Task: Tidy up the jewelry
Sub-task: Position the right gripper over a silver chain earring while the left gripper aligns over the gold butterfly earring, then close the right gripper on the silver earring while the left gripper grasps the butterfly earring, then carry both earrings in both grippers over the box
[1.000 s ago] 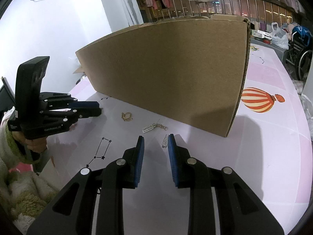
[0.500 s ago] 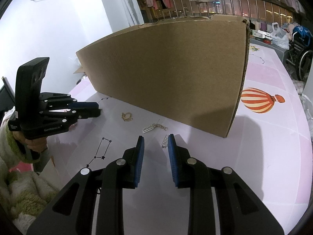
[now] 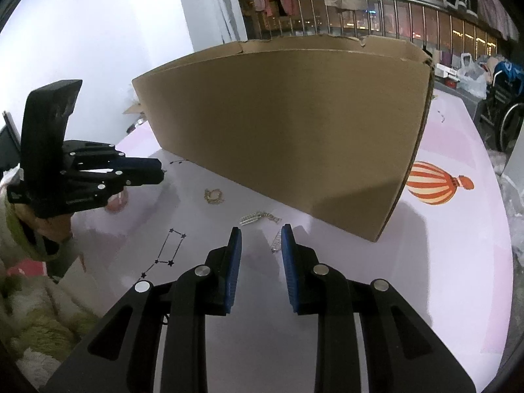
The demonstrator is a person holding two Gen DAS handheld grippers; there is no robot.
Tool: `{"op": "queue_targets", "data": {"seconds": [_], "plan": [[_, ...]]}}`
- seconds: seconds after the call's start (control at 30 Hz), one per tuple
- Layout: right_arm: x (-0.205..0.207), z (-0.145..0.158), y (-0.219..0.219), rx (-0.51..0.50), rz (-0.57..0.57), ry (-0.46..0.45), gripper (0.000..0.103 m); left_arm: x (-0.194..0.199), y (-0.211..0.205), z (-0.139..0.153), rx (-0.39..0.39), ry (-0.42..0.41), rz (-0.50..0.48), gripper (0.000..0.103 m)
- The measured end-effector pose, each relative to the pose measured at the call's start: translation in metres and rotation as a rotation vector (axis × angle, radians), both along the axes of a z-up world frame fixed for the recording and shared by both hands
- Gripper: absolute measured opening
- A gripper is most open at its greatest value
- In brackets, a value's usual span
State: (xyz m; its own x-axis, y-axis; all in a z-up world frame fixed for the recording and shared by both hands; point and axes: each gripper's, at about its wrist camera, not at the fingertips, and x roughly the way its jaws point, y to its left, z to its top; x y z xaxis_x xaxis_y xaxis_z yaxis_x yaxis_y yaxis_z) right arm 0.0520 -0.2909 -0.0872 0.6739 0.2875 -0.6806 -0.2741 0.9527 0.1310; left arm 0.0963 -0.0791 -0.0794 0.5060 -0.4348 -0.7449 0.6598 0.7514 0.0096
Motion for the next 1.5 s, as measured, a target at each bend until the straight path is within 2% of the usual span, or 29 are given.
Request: {"op": "queue_targets", "data": {"seconds": [0.13, 0.3, 0.43, 0.97, 1.5], "plan": [[0.004, -0.001, -0.001, -0.016, -0.009, 0.009, 0.024, 0.0, 0.001, 0.0, 0.002, -0.002, -0.002, 0.015], [0.006, -0.003, 0.002, -0.056, -0.007, 0.01, 0.013, 0.001, 0.001, -0.001, 0.002, -0.002, -0.002, 0.015], [0.006, -0.003, -0.001, -0.052, -0.011, 0.021, 0.006, 0.001, 0.002, 0.0, 0.002, -0.002, -0.002, 0.015], [0.0, -0.001, -0.005, -0.022, -0.032, 0.016, 0.005, -0.001, 0.003, 0.002, -0.002, -0.008, 0.004, 0.015], [-0.011, 0.019, 0.0, -0.027, -0.044, -0.035, 0.005, -0.018, 0.006, 0.018, -0.021, -0.052, 0.009, 0.015]]}}
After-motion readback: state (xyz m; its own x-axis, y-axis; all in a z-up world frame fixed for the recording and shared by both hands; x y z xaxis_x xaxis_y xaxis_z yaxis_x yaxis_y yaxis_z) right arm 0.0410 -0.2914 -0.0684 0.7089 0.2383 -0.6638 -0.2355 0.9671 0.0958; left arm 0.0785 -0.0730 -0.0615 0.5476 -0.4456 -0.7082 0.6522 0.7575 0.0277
